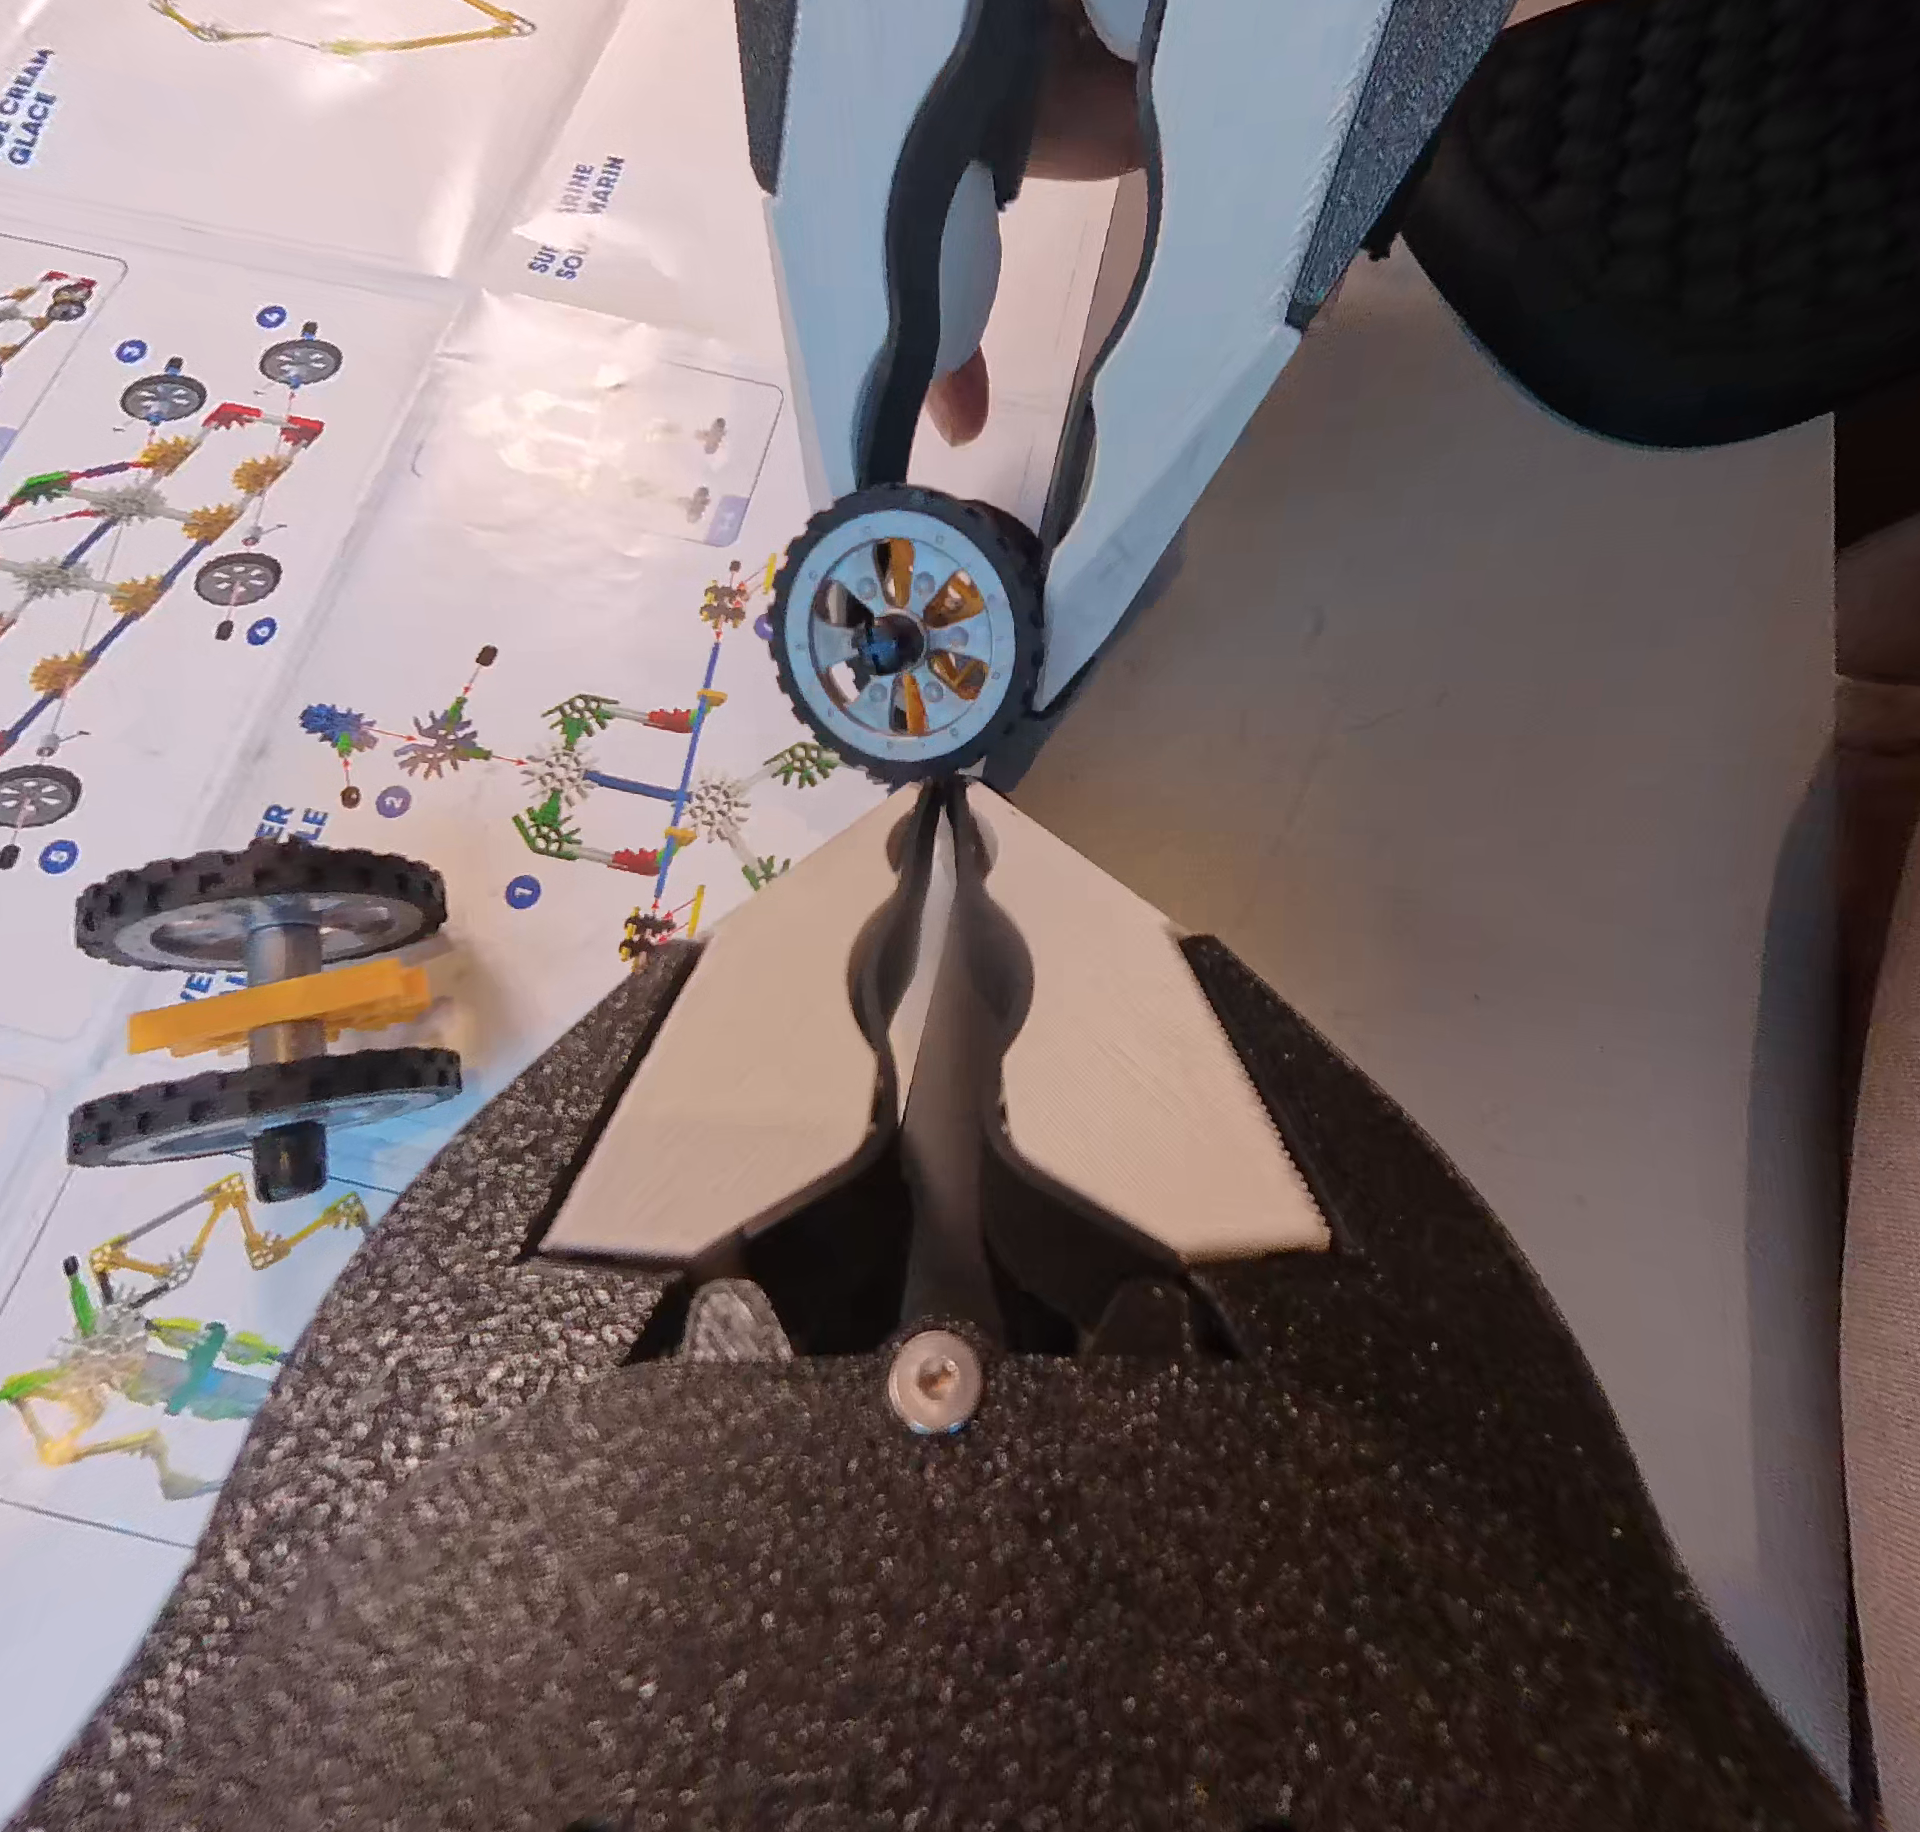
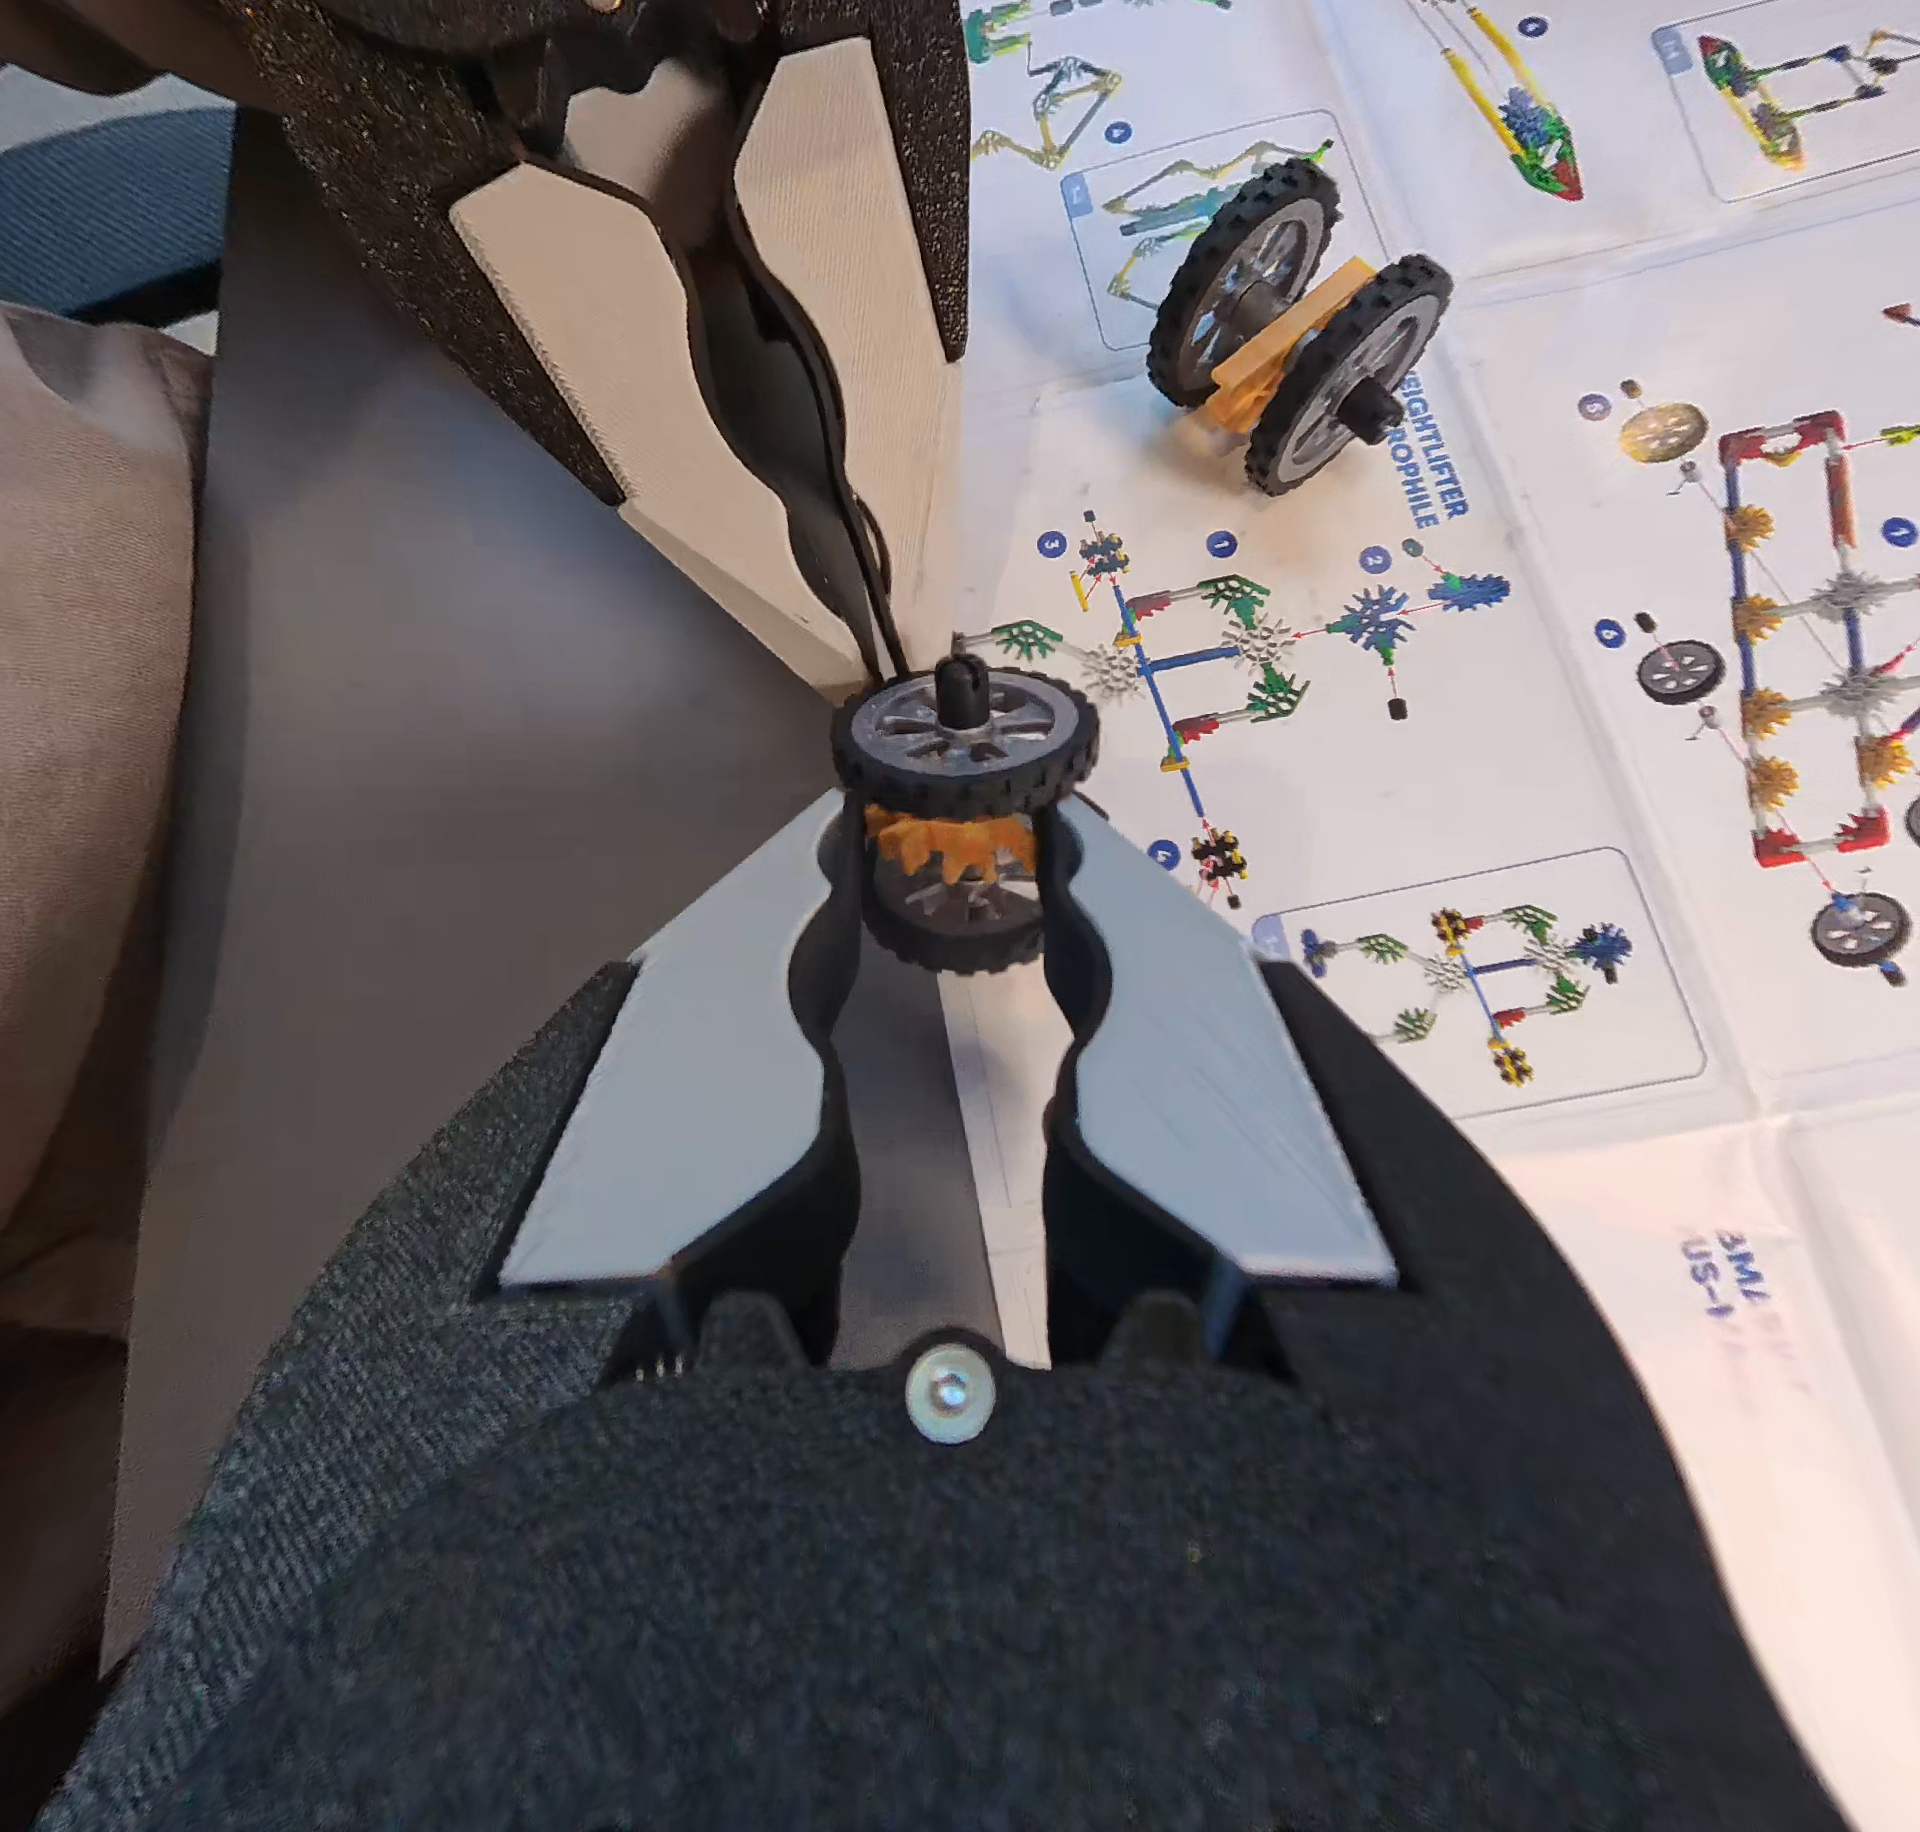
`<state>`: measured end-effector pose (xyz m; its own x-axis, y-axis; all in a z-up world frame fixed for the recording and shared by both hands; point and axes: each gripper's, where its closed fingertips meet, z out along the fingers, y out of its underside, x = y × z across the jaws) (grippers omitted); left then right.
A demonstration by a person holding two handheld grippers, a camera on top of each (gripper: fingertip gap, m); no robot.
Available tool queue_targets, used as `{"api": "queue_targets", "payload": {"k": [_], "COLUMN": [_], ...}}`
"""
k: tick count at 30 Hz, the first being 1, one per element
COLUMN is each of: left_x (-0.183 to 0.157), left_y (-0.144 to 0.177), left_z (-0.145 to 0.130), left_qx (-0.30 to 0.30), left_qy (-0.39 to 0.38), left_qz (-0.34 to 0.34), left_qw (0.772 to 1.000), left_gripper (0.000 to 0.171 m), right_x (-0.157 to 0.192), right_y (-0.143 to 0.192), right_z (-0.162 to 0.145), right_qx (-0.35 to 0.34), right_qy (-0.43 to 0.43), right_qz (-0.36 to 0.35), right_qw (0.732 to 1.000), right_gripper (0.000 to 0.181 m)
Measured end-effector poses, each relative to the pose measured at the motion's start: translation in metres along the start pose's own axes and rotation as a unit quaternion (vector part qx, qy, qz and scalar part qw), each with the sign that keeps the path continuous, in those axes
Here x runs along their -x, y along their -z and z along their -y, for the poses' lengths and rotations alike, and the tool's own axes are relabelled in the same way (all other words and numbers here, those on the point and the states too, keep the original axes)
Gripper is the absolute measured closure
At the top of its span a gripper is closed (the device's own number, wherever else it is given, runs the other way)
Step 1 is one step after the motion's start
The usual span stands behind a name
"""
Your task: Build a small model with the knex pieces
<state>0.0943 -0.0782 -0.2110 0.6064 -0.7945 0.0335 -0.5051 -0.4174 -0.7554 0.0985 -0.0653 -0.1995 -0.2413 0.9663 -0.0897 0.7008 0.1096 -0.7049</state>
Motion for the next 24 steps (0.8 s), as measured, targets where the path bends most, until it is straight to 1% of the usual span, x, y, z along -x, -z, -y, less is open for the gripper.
{"api": "queue_targets", "payload": {"k": [4,7,8,9,10,12,14,15,18,19,24], "left_x": [-0.001,-0.007,-0.004,0.002,0.007,0.005,0.004,0.003,0.003,0.003,0.004], "left_y": [0.0,0.001,0.003,0.008,0.015,0.031,0.039,0.036,0.017,0.015,0.012], "left_z": [0.0,-0.002,-0.005,-0.008,-0.006,0.01,0.024,0.024,0.009,0.01,0.011], "left_qx": [0.0,0.008,0.024,0.038,0.035,-0.013,-0.057,-0.057,-0.022,-0.026,-0.023], "left_qy": [-0.004,-0.02,-0.03,-0.036,-0.035,-0.019,-0.006,-0.006,-0.025,-0.026,-0.012], "left_qz": [-0.003,-0.029,-0.025,-0.016,-0.015,-0.045,-0.056,-0.056,-0.035,-0.031,-0.05], "left_qw": [1.0,0.999,0.999,0.998,0.999,0.999,0.997,0.997,0.999,0.999,0.998], "left_gripper": [0.171,0.156,0.152,0.156,0.151,0.151,0.153,0.153,0.159,0.159,0.16], "right_x": [0.004,0.006,0.006,0.005,0.005,0.006,0.005,0.005,0.004,0.003,0.003], "right_y": [-0.001,-0.001,0.0,0.0,0.0,0.0,-0.001,-0.001,-0.003,-0.002,-0.001], "right_z": [-0.003,-0.007,-0.01,-0.012,-0.011,-0.011,-0.011,-0.01,-0.008,-0.01,-0.012], "right_qx": [0.029,0.063,0.086,0.107,0.12,0.14,0.153,0.157,0.165,0.171,0.175], "right_qy": [0.018,0.035,0.052,0.078,0.092,0.105,0.116,0.12,0.133,0.142,0.1], "right_qz": [0.0,0.005,0.006,-0.001,-0.003,-0.002,0.001,0.001,-0.003,-0.006,0.014], "right_qw": [0.999,0.997,0.995,0.991,0.989,0.984,0.981,0.98,0.977,0.975,0.979], "right_gripper": [0.153,0.155,0.159,0.16,0.16,0.16,0.16,0.16,0.16,0.16,0.16]}}
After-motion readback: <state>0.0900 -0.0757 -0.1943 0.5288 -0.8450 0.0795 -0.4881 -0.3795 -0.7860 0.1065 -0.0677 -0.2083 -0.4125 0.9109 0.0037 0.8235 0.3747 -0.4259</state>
